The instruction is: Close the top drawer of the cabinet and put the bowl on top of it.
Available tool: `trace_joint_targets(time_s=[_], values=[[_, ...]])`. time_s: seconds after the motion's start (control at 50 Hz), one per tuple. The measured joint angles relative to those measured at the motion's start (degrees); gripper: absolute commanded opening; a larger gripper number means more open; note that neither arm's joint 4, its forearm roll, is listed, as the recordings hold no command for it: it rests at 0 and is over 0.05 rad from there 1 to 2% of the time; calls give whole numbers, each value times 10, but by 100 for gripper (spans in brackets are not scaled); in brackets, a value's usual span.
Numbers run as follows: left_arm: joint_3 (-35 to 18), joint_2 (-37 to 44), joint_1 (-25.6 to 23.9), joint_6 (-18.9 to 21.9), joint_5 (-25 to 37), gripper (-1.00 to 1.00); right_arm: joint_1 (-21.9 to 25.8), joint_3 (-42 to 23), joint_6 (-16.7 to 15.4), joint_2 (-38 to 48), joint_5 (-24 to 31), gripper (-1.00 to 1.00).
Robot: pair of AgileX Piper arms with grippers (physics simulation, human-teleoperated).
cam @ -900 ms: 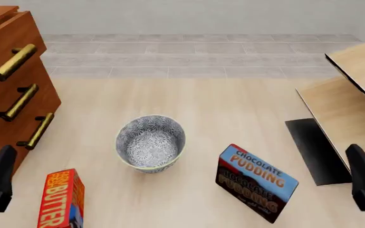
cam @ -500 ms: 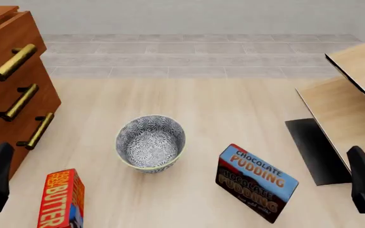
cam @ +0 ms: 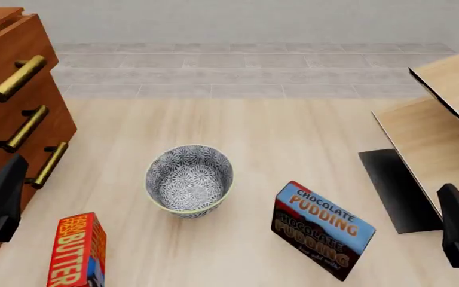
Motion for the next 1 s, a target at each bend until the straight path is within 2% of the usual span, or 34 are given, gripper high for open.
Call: trace_joint_targets(time_s=[0.52,1.0], values=[[-48,211,-24,0,-169,100,-5,0,8,-2,2,100],[-105,373,-38,-20,-270,100,-8,0,13,-3,4,100]])
